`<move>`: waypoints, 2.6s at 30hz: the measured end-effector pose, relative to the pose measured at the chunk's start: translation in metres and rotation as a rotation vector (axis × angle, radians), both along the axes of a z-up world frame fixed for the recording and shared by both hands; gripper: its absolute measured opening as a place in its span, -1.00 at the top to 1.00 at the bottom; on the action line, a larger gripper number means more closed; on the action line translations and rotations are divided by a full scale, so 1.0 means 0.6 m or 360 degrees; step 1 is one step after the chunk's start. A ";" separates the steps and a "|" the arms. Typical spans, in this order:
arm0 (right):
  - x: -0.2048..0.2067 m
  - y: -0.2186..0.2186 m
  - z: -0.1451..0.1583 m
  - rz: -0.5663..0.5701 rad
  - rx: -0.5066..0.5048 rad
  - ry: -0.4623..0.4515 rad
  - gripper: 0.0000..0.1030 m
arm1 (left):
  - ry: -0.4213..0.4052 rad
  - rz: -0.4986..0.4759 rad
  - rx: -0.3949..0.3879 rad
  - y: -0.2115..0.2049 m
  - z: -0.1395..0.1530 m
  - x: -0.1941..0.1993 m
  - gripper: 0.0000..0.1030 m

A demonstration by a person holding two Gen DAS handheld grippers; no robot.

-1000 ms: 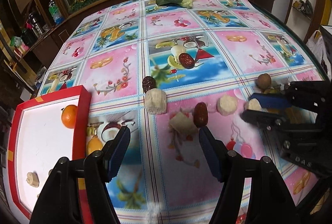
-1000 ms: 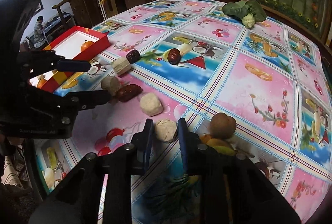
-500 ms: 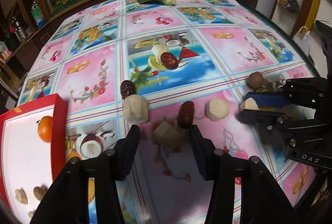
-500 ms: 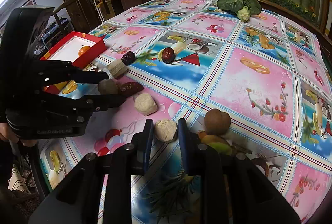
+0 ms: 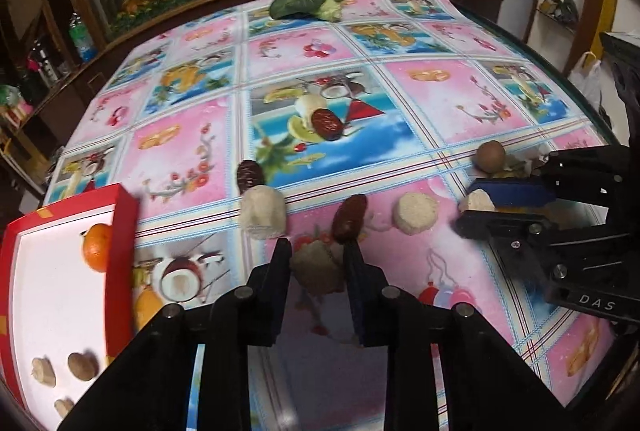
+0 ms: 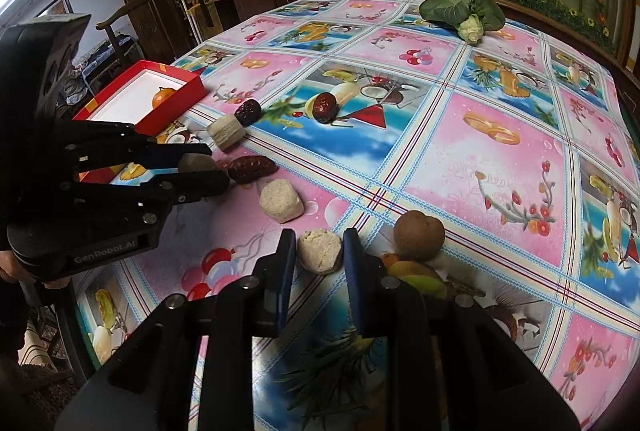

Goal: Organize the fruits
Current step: 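Grasp a round beige pastry with the right tool while the left tool grasps a pastry cube, then carry pastries over the tray and open both tools to drop them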

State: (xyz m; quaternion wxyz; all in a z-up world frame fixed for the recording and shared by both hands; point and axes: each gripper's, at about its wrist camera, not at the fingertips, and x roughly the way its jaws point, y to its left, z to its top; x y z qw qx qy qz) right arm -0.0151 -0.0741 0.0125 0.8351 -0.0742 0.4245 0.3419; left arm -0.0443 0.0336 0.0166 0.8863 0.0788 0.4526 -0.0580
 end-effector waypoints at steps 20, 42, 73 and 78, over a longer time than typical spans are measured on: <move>-0.005 0.030 0.028 -0.0009 0.0221 -0.0036 0.49 | -0.0224 0.0217 -0.0071 0.072 0.062 -0.063 0.50; -0.067 0.303 0.060 0.0245 0.0431 -0.0047 0.48 | -0.0435 0.0676 0.0105 0.256 0.105 -0.162 0.50; -0.086 0.386 0.027 0.0396 0.0287 0.0034 0.48 | -0.0340 0.0778 0.0136 0.304 0.062 -0.162 0.50; -0.080 0.388 0.025 0.0393 0.0275 0.0063 0.48 | -0.0295 0.0807 0.0140 0.309 0.050 -0.157 0.49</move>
